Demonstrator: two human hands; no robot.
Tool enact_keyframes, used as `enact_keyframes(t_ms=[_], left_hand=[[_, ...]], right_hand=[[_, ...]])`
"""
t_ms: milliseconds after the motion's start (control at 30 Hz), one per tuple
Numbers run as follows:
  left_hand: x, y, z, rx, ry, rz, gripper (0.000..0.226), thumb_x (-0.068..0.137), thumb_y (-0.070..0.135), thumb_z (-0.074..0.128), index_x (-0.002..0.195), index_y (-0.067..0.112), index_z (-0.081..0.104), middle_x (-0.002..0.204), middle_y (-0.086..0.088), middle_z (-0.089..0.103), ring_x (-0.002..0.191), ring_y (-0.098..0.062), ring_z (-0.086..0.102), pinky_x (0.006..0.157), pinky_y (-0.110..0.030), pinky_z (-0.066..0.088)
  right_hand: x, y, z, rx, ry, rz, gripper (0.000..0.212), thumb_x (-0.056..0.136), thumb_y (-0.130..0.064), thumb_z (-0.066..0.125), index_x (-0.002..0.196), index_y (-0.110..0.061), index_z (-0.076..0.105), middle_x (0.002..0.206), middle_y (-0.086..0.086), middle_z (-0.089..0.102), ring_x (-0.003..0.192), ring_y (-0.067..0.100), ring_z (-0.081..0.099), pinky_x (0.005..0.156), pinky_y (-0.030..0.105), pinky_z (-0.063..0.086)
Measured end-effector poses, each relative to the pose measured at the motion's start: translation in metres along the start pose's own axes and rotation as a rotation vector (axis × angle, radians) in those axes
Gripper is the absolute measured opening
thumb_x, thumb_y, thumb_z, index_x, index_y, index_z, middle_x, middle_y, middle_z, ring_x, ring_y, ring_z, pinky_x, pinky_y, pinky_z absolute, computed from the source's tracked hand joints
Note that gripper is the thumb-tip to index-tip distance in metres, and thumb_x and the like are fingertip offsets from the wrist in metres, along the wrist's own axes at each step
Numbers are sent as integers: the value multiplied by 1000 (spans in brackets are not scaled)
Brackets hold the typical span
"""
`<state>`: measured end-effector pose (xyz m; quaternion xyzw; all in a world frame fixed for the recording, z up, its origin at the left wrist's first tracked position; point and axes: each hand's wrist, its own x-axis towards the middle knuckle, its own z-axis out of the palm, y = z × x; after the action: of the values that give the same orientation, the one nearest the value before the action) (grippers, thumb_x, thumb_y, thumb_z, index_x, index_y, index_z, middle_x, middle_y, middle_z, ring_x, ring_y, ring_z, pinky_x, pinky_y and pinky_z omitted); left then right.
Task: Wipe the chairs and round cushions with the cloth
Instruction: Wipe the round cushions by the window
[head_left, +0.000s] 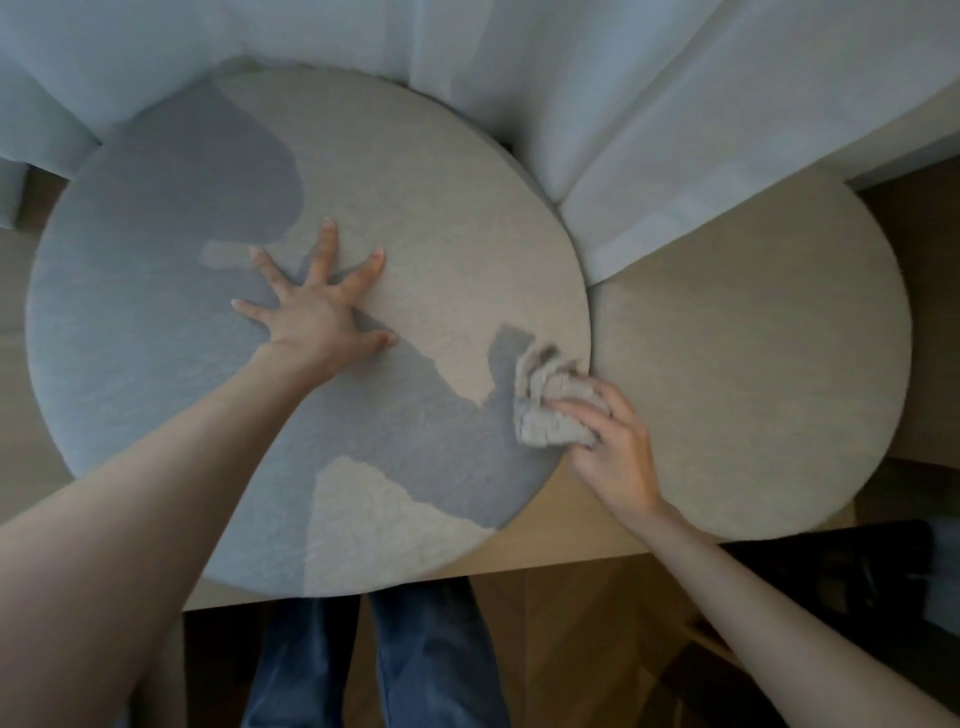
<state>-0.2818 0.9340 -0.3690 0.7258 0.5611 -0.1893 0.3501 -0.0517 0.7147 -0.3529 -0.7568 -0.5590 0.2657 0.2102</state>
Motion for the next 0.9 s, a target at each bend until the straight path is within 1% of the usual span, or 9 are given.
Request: enact_keyframes(t_ms=[67,200,267,333,433,500,633,733,900], left_hand=[[0,0,0,1,6,0,85,81,53,65,144,58,7,155,17,-26,137,-48,-29,100,-80,2],[2,0,0,4,15,-1,85,81,54,65,144,57,7,155,17,-27,136,-48,-29,99,-81,3],[3,0,1,13,21,2,85,82,55,64,145,56,7,155,16,-26,136,-49,-29,99,-81,4],[4,1,2,24,30,-2,84,82,55,63,145,56,7,155,16,-26,136,-49,-29,99,-81,4],[4,1,4,36,39,1,83,83,55,62,145,56,7,155,15,-26,135,-51,-30,97,-81,3],[5,0,5,36,41,7,85,82,55,62,145,56,5,155,15,-27,134,-51,-30,97,-81,3],[5,-1,5,23,26,12,86,83,53,63,145,55,4,154,15,-29,133,-51,-32,97,-81,1],[4,1,3,29,15,4,85,83,54,63,145,55,4,155,15,-28,133,-51,-32,97,-81,1],[2,2,1,31,12,-1,85,82,55,63,145,57,5,155,15,-28,135,-50,-30,99,-81,2]], right_hand=[[43,-23,-6,53,69,8,40,78,-20,57,115,-16,69,130,13,51,121,21,47,103,22,39],[157,-54,-1,102,148,65,48,80,-16,61,128,-14,60,137,20,41,129,32,42,112,31,31],[210,-63,10,13,104,65,51,87,-37,61,134,-18,56,145,18,34,136,33,31,115,32,22],[253,-66,24,-94,7,82,55,91,-58,44,138,-30,50,153,12,27,143,32,20,116,36,13],[282,-58,39,-183,-78,177,56,92,-64,34,145,-47,30,160,7,16,145,38,13,116,48,9],[281,-50,47,-251,-69,225,56,92,-62,41,145,-49,28,159,7,15,142,42,15,115,49,13],[249,-40,52,-287,57,55,57,82,-54,41,130,-28,58,135,18,45,122,41,43,98,28,23],[198,-29,45,-199,-3,27,45,79,-36,56,119,-19,66,125,21,50,118,43,43,94,29,26],[63,-6,33,-79,-183,102,40,71,-23,68,110,-20,66,118,9,46,113,24,37,90,23,28]])
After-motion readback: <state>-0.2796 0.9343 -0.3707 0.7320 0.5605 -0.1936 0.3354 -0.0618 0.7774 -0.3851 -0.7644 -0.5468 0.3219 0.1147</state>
